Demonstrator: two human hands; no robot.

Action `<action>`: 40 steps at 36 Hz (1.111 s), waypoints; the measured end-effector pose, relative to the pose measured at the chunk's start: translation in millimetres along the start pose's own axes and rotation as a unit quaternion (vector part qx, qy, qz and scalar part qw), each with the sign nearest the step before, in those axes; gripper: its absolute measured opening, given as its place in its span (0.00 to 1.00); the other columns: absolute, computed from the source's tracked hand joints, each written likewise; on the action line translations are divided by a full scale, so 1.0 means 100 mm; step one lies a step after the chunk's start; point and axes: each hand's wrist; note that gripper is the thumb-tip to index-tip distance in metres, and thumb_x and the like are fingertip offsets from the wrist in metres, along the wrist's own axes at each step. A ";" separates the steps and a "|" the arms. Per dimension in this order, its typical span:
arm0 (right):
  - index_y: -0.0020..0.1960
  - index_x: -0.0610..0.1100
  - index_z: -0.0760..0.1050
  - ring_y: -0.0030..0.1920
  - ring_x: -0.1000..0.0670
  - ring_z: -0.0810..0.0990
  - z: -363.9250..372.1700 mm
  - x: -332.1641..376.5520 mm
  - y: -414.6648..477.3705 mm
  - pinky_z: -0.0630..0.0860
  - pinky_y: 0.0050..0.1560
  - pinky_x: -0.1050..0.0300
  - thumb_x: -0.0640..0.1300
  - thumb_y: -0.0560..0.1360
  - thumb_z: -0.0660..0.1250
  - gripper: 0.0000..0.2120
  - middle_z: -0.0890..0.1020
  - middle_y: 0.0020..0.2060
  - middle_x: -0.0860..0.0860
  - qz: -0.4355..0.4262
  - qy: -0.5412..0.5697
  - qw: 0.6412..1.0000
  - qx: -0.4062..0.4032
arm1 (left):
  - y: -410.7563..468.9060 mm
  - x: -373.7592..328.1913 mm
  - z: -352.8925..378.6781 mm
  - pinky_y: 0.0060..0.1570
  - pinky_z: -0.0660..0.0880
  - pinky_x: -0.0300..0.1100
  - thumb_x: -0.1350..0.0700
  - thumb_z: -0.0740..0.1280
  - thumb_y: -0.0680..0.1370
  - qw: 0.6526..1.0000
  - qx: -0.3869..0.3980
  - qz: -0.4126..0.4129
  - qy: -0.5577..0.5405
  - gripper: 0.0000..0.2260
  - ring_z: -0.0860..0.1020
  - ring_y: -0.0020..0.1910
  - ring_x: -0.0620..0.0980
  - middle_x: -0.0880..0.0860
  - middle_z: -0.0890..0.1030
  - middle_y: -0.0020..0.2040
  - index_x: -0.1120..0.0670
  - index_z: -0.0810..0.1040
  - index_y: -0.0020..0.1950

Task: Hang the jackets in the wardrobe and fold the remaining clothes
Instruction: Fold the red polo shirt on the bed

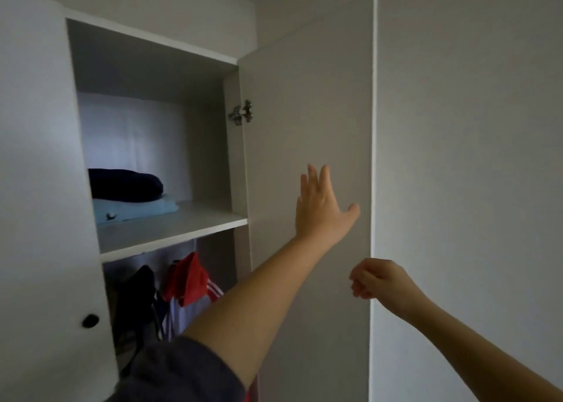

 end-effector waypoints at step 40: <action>0.49 0.48 0.73 0.45 0.53 0.81 1.16 -0.50 0.38 0.79 0.49 0.52 0.48 0.78 0.56 0.08 0.81 0.43 0.54 -0.232 -0.124 0.885 0.383 | -0.31 0.62 -0.42 0.47 0.70 0.19 0.61 0.62 0.70 0.971 -0.036 -0.068 -0.227 0.36 0.72 0.55 0.28 0.42 0.71 0.63 0.49 0.53 0.77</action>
Point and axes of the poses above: each hand's wrist, its own y-axis towards the middle knuckle, its own z-axis out of the palm, x = y × z
